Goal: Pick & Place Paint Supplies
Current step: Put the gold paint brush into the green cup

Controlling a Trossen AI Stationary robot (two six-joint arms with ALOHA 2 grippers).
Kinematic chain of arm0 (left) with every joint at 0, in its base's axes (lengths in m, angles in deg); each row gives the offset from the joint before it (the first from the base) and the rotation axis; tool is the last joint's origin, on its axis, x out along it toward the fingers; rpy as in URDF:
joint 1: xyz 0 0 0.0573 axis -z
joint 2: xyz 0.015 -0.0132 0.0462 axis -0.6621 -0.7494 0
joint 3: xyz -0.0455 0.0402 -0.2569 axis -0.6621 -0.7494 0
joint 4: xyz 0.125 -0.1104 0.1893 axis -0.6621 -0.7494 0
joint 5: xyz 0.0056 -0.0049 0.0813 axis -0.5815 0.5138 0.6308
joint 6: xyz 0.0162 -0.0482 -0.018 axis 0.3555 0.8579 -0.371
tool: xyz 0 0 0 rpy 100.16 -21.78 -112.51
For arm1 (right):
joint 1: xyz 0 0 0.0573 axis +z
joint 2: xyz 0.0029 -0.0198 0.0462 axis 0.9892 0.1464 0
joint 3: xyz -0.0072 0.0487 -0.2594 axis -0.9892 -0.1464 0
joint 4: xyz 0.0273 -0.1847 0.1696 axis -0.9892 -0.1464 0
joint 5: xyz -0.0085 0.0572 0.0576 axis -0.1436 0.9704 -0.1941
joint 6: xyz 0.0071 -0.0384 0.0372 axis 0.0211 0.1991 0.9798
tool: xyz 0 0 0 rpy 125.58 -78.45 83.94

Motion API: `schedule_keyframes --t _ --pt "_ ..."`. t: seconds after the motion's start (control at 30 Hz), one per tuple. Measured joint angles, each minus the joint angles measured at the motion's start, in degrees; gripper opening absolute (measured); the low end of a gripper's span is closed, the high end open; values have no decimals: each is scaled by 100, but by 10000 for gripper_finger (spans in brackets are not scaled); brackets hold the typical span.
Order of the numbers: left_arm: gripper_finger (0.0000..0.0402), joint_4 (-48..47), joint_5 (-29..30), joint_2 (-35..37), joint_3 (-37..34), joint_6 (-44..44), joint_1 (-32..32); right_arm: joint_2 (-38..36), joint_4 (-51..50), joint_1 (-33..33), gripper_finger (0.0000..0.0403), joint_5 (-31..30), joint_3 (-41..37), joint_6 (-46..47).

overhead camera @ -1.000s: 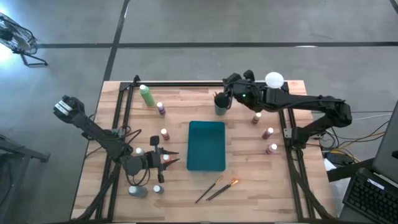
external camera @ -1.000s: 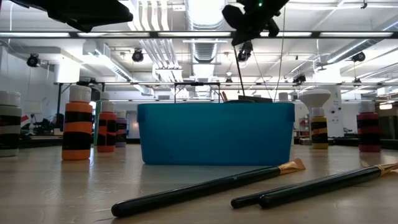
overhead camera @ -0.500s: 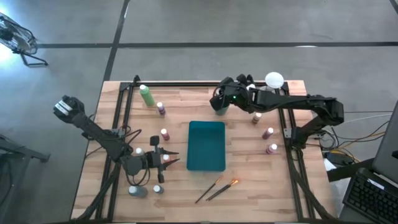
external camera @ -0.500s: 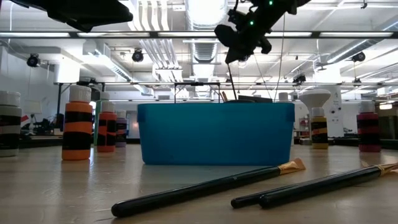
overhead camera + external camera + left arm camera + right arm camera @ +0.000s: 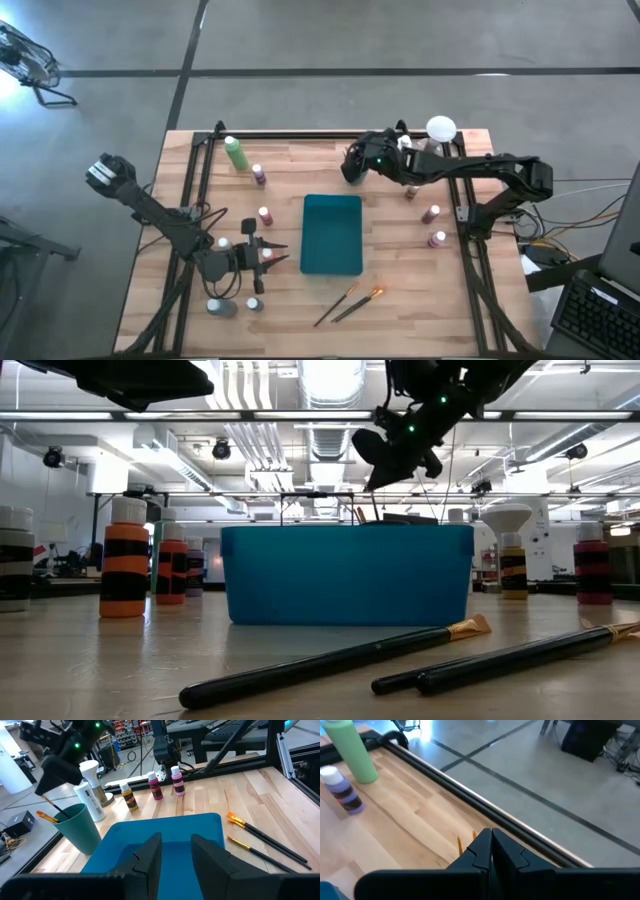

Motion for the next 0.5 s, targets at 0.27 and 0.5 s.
schedule_keyframes --t 0.27,0.5 --pt "110 4 0 0 0 -125 -7 148 197 -38 8 245 -134 17" --pt "110 3 0 0 0 -127 -7 356 234 -67 8 248 -120 16"
